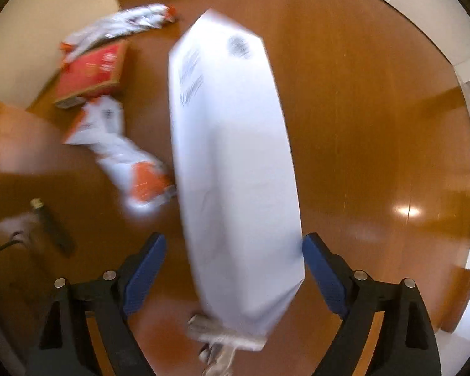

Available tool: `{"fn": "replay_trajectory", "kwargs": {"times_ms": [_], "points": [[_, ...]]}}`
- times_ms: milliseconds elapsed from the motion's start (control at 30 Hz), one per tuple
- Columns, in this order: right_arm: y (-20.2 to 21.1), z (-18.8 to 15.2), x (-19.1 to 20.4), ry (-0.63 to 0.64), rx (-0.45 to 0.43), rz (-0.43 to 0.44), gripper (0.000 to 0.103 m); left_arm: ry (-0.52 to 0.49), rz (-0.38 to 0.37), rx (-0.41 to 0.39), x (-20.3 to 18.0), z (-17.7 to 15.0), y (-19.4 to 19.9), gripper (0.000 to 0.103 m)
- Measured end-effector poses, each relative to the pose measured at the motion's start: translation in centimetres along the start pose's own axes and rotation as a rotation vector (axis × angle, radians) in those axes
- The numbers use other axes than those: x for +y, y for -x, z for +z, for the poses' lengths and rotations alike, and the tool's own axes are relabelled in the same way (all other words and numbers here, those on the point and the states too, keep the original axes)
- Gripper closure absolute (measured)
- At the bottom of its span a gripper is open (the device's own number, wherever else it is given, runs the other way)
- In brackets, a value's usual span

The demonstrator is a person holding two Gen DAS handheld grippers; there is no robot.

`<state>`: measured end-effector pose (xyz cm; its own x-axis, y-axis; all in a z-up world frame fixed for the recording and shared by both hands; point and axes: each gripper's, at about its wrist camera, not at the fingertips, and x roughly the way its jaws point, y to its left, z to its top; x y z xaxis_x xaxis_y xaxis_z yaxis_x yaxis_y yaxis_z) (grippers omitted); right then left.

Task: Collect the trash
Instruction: 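Grasp the long white EastBuy box with the right tool while the left tool grasps the white-orange wrapper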

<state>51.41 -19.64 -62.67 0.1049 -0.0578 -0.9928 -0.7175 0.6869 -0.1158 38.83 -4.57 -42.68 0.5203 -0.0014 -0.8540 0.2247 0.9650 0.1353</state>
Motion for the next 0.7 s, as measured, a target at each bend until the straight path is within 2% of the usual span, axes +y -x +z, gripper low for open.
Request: {"fn": "replay_trajectory", "kwargs": {"times_ms": [33, 100, 167, 200, 300, 400, 467, 500, 567, 633, 700], "points": [[-1.1, 0.0, -0.1, -0.006, 0.023, 0.035, 0.016, -0.031, 0.013, -0.011, -0.8, 0.0, -0.1, 0.000], [-1.7, -0.2, 0.1, 0.014, 0.011, 0.032, 0.019, -0.087, 0.005, -0.018, -2.1, 0.5, -0.3, 0.000], [-2.0, -0.7, 0.0, 0.007, -0.023, 0.038, 0.043, -0.123, 0.005, -0.029, -3.3, 0.6, -0.2, 0.000], [-2.1, -0.9, -0.4, -0.020, -0.036, 0.066, 0.047, -0.140, -0.001, -0.025, -3.9, 0.9, -0.3, 0.000], [-1.2, -1.8, -1.3, -0.101, -0.108, 0.136, 0.048, -0.195, 0.000, -0.044, -5.4, 1.5, -0.6, 0.000], [1.0, -3.8, -1.8, -0.161, -0.187, 0.171, 0.048, -0.209, -0.034, -0.012, -5.9, 2.2, -2.4, 0.000], [2.7, -5.9, -2.5, -0.221, -0.244, 0.192, 0.048, -0.285, -0.058, 0.016, -6.9, 2.4, -4.8, 0.000], [3.6, -7.0, -2.9, -0.266, -0.271, 0.205, 0.048, -0.356, -0.064, 0.059, -7.8, 2.4, -7.0, 0.000], [5.0, -9.1, -4.1, -0.365, -0.311, 0.242, 0.048, -0.405, -0.074, 0.151, -8.4, 2.5, -10.7, 0.000], [5.9, -11.1, -4.9, -0.428, -0.350, 0.268, 0.048, -0.436, -0.087, 0.201, -8.7, 2.9, -13.3, 0.001], [6.3, -12.4, -5.6, -0.477, -0.381, 0.309, 0.048, -0.532, -0.097, 0.263, -9.9, 3.0, -16.0, 0.005]]}}
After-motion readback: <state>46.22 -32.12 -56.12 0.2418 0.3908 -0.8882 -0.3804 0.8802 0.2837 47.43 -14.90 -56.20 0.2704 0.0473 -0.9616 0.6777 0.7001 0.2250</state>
